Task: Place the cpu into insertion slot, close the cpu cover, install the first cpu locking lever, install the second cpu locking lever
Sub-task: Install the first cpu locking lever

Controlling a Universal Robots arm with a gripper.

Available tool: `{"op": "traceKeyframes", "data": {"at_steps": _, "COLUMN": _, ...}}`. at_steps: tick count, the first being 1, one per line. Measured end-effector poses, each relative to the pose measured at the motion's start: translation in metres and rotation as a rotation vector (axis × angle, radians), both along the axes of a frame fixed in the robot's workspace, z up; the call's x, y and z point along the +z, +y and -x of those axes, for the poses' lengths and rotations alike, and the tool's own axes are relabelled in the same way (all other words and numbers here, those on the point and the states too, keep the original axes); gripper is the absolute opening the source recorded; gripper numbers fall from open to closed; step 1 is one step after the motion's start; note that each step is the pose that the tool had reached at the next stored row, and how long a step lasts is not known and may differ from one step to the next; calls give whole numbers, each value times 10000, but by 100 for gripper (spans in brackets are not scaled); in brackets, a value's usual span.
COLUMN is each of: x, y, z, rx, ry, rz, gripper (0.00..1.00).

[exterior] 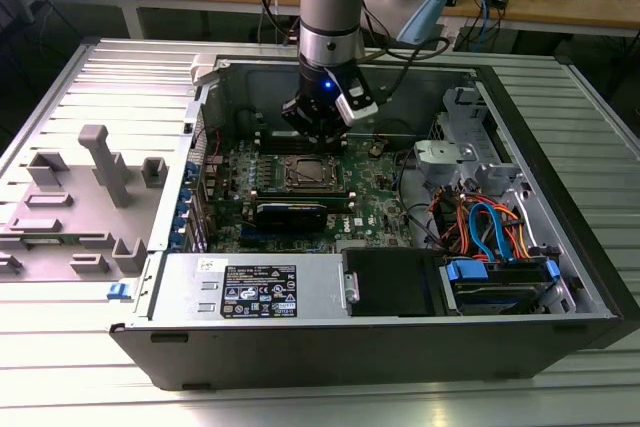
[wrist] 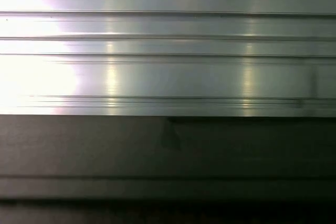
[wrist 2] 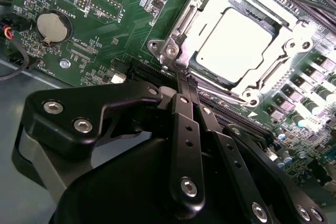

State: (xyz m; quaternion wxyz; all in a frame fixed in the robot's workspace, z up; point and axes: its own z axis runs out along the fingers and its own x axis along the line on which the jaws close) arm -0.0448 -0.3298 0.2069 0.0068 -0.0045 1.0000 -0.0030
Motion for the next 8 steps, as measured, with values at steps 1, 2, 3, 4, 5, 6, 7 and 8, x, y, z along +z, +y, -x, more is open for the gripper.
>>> {"op": "traceKeyframes", "data": {"at_steps": 1, "x": -2, "y": 1, "z": -1, "rx": 0, "ry": 1, "rz": 0, "gripper": 11}}
{"op": "traceKeyframes", "data": {"at_steps": 2, "x": -4, "y": 1, "z": -2, "rx": 0, "ry": 1, "rz": -1, "gripper": 11}}
{"op": "traceKeyframes", "data": {"at_steps": 3, "x": -6, "y": 2, "z": -3, "rx": 0, "ry": 2, "rz": -2, "gripper": 11}}
{"op": "traceKeyframes", "data": {"at_steps": 4, "x": -8, "y": 2, "z": -4, "rx": -1, "ry": 2, "rz": -2, "gripper": 11}}
{"op": "traceKeyframes", "data": {"at_steps": 5, "x": -8, "y": 2, "z": -6, "rx": 0, "ry": 3, "rz": -2, "gripper": 11}}
{"op": "traceKeyframes", "data": {"at_steps": 6, "x": -8, "y": 2, "z": -6, "rx": 0, "ry": 3, "rz": -2, "gripper": 11}}
{"op": "traceKeyframes", "data": {"at_steps": 7, "x": -8, "y": 2, "z": -7, "rx": -1, "ry": 3, "rz": -2, "gripper": 11}}
{"op": "traceKeyframes", "data": {"at_steps": 8, "x": -8, "y": 2, "z": -8, "rx": 0, "ry": 2, "rz": -2, "gripper": 11}}
